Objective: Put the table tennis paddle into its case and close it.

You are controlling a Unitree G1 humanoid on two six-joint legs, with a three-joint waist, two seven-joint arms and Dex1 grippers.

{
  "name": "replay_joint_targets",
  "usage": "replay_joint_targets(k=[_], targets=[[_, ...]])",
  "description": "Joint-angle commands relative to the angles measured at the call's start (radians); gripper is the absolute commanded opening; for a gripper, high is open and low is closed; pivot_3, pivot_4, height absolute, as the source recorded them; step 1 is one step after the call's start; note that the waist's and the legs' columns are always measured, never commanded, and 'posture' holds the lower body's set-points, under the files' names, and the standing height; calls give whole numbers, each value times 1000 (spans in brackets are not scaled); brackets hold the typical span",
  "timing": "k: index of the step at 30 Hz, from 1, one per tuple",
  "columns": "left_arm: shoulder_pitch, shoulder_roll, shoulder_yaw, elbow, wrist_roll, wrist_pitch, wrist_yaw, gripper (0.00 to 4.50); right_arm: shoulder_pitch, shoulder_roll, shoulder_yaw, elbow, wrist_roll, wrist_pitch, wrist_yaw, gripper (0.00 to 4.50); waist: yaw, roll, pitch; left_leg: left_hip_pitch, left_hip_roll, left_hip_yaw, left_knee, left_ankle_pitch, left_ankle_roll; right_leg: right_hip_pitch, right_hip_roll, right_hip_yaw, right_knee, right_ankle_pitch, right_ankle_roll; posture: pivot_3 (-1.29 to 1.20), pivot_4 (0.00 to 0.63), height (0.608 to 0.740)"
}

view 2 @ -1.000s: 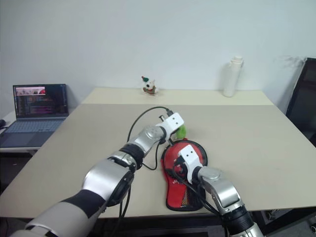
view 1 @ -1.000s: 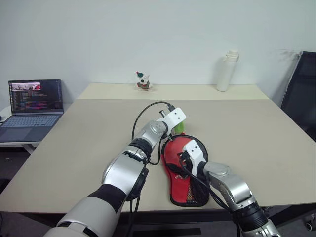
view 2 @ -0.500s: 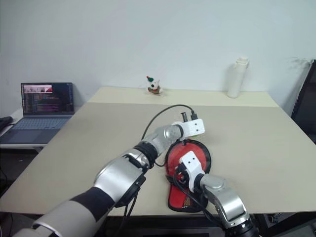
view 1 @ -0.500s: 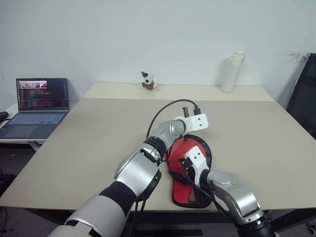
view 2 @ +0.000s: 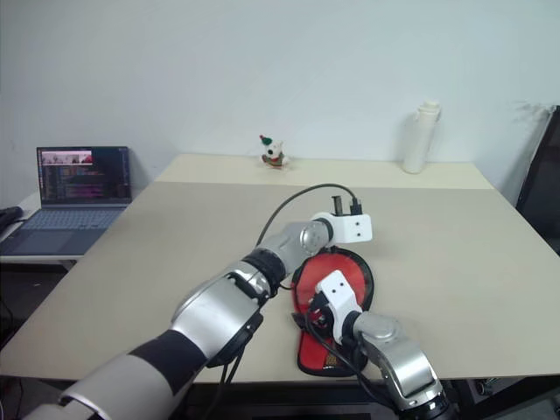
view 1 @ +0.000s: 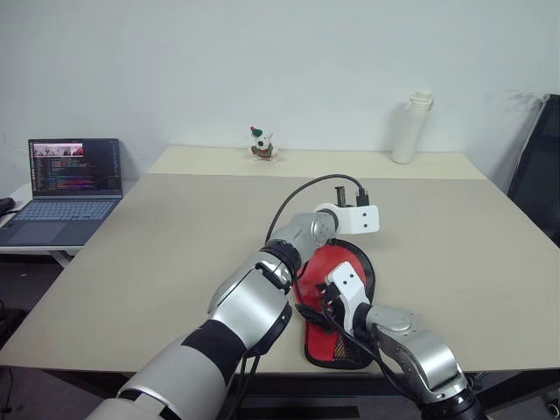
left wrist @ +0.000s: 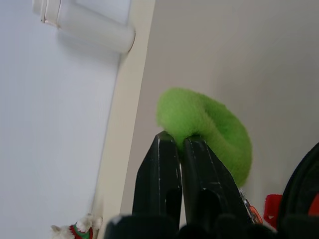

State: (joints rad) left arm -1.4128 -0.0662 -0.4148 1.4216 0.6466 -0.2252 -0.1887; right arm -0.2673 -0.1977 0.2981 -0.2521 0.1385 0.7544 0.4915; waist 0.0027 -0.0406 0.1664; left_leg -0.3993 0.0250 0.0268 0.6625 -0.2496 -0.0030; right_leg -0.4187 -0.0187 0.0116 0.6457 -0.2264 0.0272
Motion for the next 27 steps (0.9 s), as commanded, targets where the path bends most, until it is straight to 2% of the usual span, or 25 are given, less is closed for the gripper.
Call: replay_joint_targets(k=[1, 7, 8, 12, 20, 23, 27], targets=[[-59, -37, 29, -38, -35, -40, -17, 82, 82, -12, 67, 124, 5, 130, 4, 3779, 0, 0, 0, 0, 0, 0, 0, 0, 0, 0, 0, 0, 0, 0, 0, 0, 150, 740], [-43, -61, 52, -39, -61, -32, -93, 82, 74, -6, 65, 130, 4, 127, 1, 3779, -1, 0, 0, 0, 0, 0, 0, 0, 0, 0, 0, 0, 0, 0, 0, 0, 150, 740], [-39, -63, 57, -39, -67, -33, -110, 305, 72, -5, 64, 132, 3, 125, 0, 3779, -1, 0, 0, 0, 0, 0, 0, 0, 0, 0, 0, 0, 0, 0, 0, 0, 150, 740], [-23, -66, 66, -40, -86, -36, -162, 1416, 68, -3, 63, 139, 2, 121, -2, 3779, -2, 0, -1, 0, 0, 0, 0, 0, 0, 0, 0, 0, 0, 0, 0, 0, 150, 740], [18, -47, 66, -45, -101, -80, -219, 4343, 39, 1, 59, 171, 0, 108, -1, 3779, -8, 5, -9, 1, 0, 1, 0, 0, 0, 0, 1, 1, 1, 0, 0, 0, 150, 740], [15, -36, 97, -52, -133, -84, -216, 4465, 13, 3, 50, 191, 0, 101, 4, 3779, -12, 5, -11, 3, 1, 1, 0, 0, 0, 1, 1, 1, 2, 0, 0, 0, 150, 740], [-17, 0, 208, -69, -241, -73, -202, 4465, -26, 7, 16, 181, 25, 116, 16, 3779, -21, 5, -11, 7, 1, 0, 0, 0, 0, 5, 1, 1, 2, 0, 0, 0, 150, 740]])
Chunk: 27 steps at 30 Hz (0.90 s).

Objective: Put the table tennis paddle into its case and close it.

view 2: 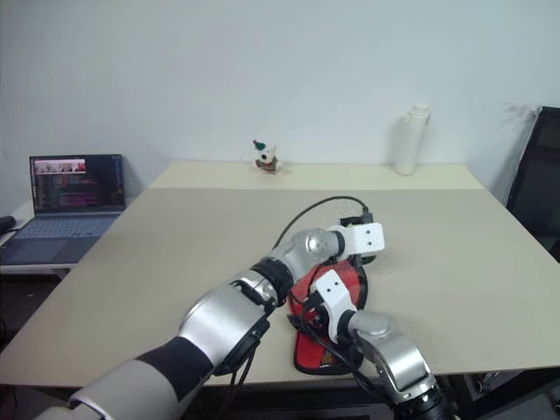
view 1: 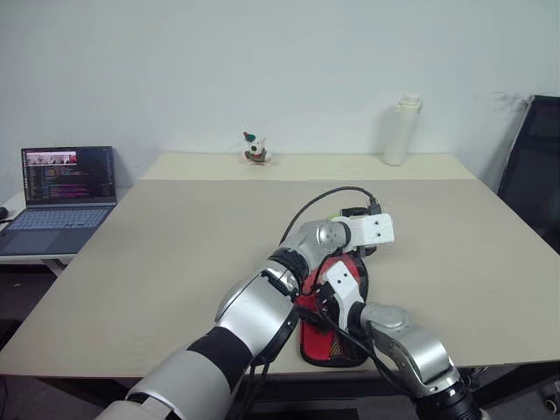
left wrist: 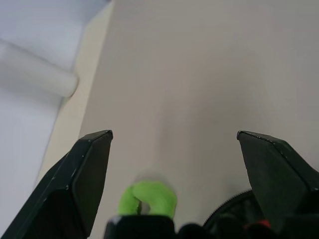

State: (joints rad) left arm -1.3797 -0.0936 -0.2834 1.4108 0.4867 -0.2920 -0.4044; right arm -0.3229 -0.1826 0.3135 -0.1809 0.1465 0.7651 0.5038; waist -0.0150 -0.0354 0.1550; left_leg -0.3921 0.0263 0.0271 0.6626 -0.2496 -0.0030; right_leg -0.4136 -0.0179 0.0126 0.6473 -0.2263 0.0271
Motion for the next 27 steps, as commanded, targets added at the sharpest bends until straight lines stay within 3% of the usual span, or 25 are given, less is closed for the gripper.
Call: replay_joint_targets(k=[1, 8, 16, 27], targets=[[-55, 35, 98, -61, -103, -2, 10, 4465, 22, -7, -9, 102, 26, 112, 7, 3779, -6, 0, 0, 0, 0, 0, 0, 0, 0, 0, 0, 0, 0, 0, 0, 0, 150, 740], [-37, 117, 208, -100, -227, -22, -71, 4465, -4, -5, -95, -72, 147, 215, 26, 3779, -11, 0, 0, -2, 0, -1, -1, 0, 0, 0, 0, -1, -2, 0, 0, 0, 150, 740], [139, 174, 241, -175, -319, -18, -224, 4465, -11, -8, -250, -285, 370, 398, 43, 3779, -11, 1, 5, -9, 0, -1, -2, 0, 0, -8, 0, 1, -1, 0, 0, 0, 150, 740], [339, 224, 237, -349, -393, 48, -323, 4465, -43, -119, -411, -334, 522, 452, 39, 3779, -11, 0, 12, -9, 0, -1, -1, 0, 0, -8, 0, 1, -1, 0, 0, 0, 150, 740]])
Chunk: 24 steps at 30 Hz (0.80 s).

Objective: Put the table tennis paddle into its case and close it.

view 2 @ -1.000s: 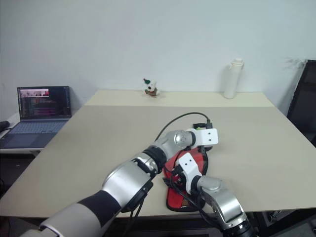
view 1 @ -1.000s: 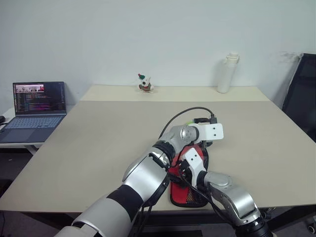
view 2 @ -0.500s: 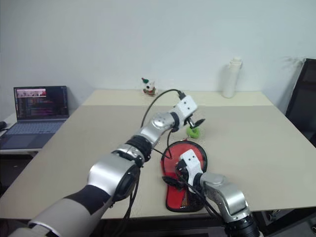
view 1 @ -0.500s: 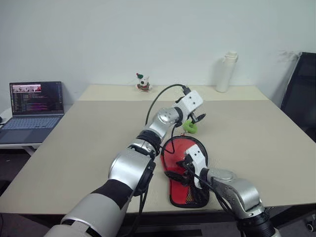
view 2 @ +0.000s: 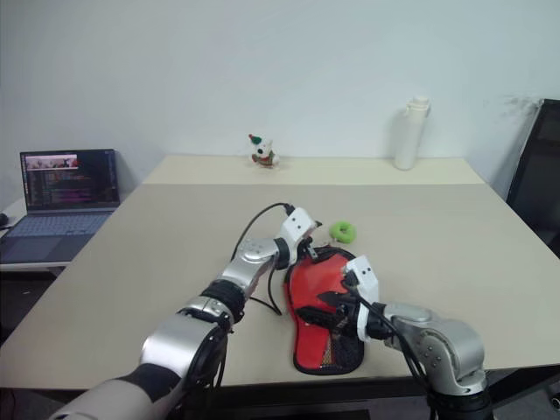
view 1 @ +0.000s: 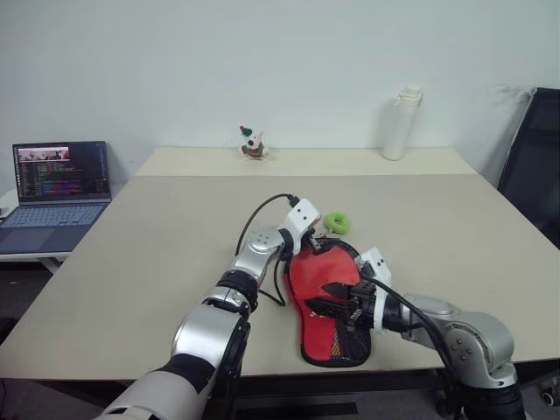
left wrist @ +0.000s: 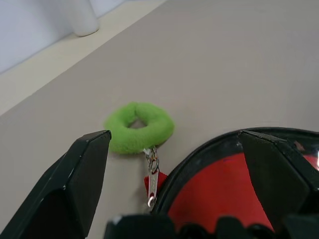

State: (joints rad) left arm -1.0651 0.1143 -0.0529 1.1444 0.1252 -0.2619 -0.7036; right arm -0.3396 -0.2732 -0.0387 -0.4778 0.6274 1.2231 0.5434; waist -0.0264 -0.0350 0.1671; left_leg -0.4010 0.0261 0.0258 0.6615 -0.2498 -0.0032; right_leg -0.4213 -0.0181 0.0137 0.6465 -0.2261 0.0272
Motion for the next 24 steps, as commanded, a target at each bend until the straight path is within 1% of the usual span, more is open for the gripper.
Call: replay_joint_targets(k=[1, 6, 10, 14, 18, 24], targets=[[42, 25, 9, -109, -42, 31, -37, 4465, -31, -49, -75, -37, 52, -4, 4, 3779, 0, 0, 0, 0, 0, 0, 0, 0, 0, 0, 0, 0, 0, 0, 0, 0, 150, 740], [146, 64, -9, -277, -102, 79, -196, 4465, -46, -164, -114, -35, 104, -12, 52, 3779, 0, 0, 1, 0, 0, 0, 0, 0, 0, 0, 0, 0, 0, 0, 0, 0, 150, 740], [239, 104, -37, -429, -147, 149, -321, 4465, -73, -253, -122, 6, 110, -44, 98, 3779, 0, 0, 1, 0, 0, 0, 0, 0, 0, 0, 0, 1, 0, 0, 0, 0, 150, 740], [311, 135, -65, -527, -148, 201, -346, 4465, -133, -305, -93, 106, 69, -111, 117, 3779, -2, 0, 1, 1, 0, 0, 0, 0, 0, 0, 0, 2, 0, 0, 0, 0, 150, 740], [350, 145, -81, -558, -139, 222, -323, 4465, -208, -288, -35, 240, -1, -196, 107, 3779, -3, 0, 2, 1, 0, 0, 1, 0, 0, 0, 0, 2, 1, 0, 0, 0, 150, 740], [388, 154, -95, -607, -143, 253, -311, 4465, -318, -195, 17, 458, -110, -326, 57, 3779, -2, 1, 2, 0, 0, 0, 0, 0, 0, 0, 0, 2, 1, 0, -1, 0, 150, 740]])
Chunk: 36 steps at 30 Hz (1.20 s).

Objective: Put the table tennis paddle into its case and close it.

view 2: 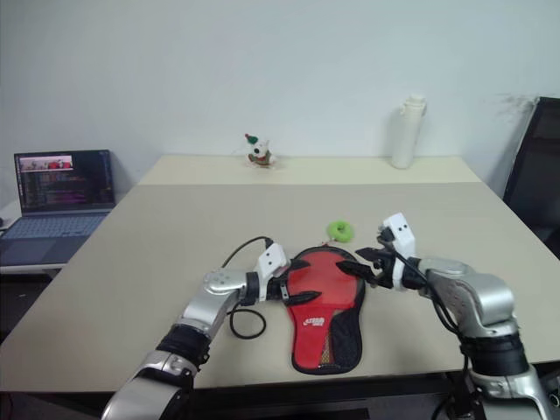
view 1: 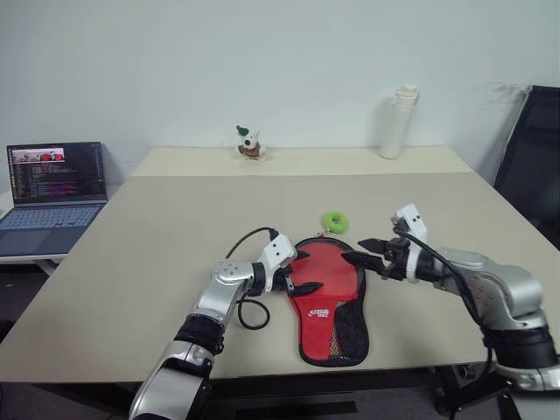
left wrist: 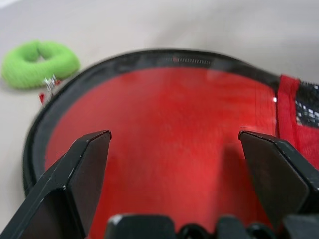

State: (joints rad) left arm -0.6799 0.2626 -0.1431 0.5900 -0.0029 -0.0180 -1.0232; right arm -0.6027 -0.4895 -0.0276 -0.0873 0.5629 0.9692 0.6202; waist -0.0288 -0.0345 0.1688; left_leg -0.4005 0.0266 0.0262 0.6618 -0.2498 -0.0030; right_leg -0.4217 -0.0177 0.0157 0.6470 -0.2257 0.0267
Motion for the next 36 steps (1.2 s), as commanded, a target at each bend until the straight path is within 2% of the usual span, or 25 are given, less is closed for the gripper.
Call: replay_joint_targets(k=[1, 7, 10, 15, 21, 27, 31, 32, 33, 36], targets=[[9, 7, -8, -61, -15, 14, 9, 4465, -76, 35, 13, 107, -61, -92, -23, 3779, 0, 0, 0, 0, 0, 0, 0, 0, 0, 0, 0, 0, 0, 0, 0, 0, 150, 740], [46, 18, -24, -119, -14, 36, 17, 4465, -313, 159, 31, 612, -224, -365, -86, 3779, -3, 1, 1, 1, 0, 2, 0, 0, 0, 0, 0, 0, 1, 3, -4, 0, 150, 740], [66, 28, -24, -152, -19, 56, 23, 4465, -436, 205, 3, 891, -289, -532, -176, 3779, -3, 1, 1, 1, 1, 3, -1, 0, 0, 0, 0, 0, 0, 3, -5, 0, 150, 740], [97, 42, -32, -205, -22, 82, 35, 4465, -556, 247, -33, 1223, -356, -723, -322, 3779, -2, 2, 1, 0, 1, 3, -1, 0, 0, -1, -1, 1, 0, 4, -6, 0, 150, 740], [136, 67, -32, -282, -26, 121, 50, 4465, -602, 326, -92, 1385, -381, -797, -435, 3779, -7, 2, 1, 1, 1, 2, -2, 0, 0, -1, -1, 2, 1, 4, -6, 0, 150, 740], [184, 90, -34, -368, -24, 160, 74, 4465, -628, 414, -166, 1425, -376, -810, -481, 3779, -14, 3, 2, 1, 2, 1, -2, 0, 0, -1, 0, 2, 1, 4, -6, 0, 150, 740], [223, 102, -38, -426, -27, 195, 90, 4465, -638, 459, -159, 1434, -422, -814, -492, 3779, -16, 3, 2, 1, 2, 0, -2, 0, 0, -1, 0, 1, 2, 4, -7, 0, 150, 740], [232, 104, -39, -439, -27, 201, 93, 4500, -639, 465, -154, 1435, -433, -818, -493, 3413, -15, 3, 2, 1, 2, 0, -2, 0, 0, -1, 0, 1, 1, 4, -7, 0, 150, 740], [241, 106, -39, -453, -27, 210, 97, 4500, -638, 470, -146, 1436, -449, -821, -497, 3229, -15, 3, 2, 1, 2, 0, -2, 0, 0, -1, -1, 1, 1, 4, -7, 0, 150, 740], [260, 114, -40, -479, -30, 224, 105, 4500, -635, 480, -135, 1437, -484, -833, -503, 2151, -14, 3, 2, 1, 1, 0, -1, 0, 0, -1, -1, 1, 1, 4, -7, 0, 150, 740]])
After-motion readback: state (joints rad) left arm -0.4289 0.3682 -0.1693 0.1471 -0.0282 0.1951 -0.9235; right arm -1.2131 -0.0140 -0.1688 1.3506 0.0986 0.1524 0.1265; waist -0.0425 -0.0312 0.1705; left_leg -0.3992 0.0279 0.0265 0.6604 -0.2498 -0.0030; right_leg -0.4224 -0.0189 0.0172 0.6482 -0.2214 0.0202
